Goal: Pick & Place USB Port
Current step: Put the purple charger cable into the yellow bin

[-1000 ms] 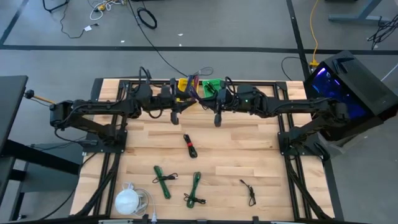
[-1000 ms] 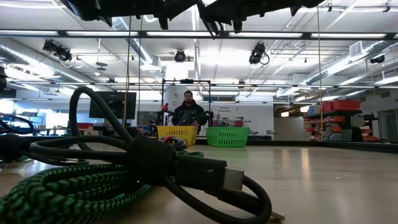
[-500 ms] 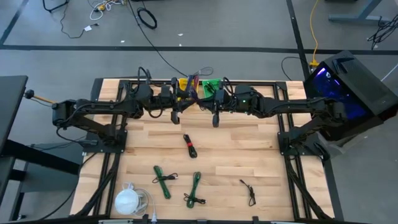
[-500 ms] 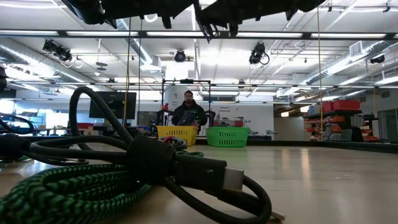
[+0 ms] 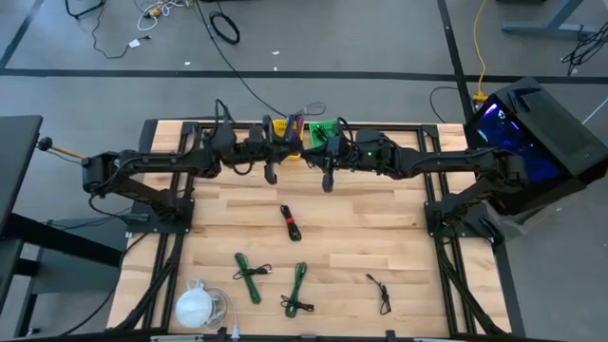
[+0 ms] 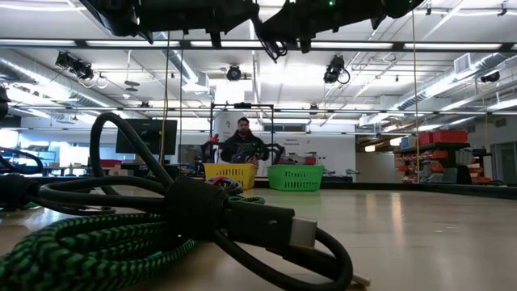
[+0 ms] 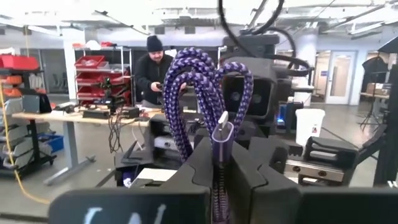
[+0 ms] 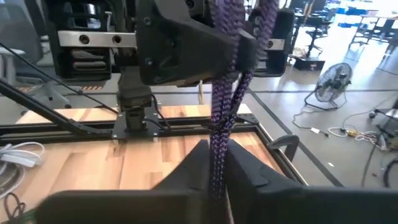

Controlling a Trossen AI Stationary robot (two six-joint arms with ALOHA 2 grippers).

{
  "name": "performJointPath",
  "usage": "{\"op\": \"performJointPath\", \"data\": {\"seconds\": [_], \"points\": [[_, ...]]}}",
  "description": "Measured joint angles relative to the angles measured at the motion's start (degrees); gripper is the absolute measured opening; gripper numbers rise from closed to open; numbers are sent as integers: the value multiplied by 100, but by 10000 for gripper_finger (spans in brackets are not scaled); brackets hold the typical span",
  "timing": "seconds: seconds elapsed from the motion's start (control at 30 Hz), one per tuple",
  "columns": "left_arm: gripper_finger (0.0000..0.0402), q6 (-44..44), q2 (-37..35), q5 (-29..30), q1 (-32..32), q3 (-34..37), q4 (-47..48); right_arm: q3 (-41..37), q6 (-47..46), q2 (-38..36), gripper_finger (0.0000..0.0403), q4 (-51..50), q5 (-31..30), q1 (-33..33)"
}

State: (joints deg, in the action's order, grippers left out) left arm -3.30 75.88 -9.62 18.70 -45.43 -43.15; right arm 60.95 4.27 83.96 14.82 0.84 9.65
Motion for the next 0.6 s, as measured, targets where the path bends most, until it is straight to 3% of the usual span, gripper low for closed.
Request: {"op": "performJointPath", "data": {"seconds": [0.3,0.6], "points": [[19,-62,-43,79,516,11,459,2,114,-15,158,-604,-1328,-2],[19,118,67,733,1269,13,1886,2,-397,25,211,-1027,-787,-113]]}}
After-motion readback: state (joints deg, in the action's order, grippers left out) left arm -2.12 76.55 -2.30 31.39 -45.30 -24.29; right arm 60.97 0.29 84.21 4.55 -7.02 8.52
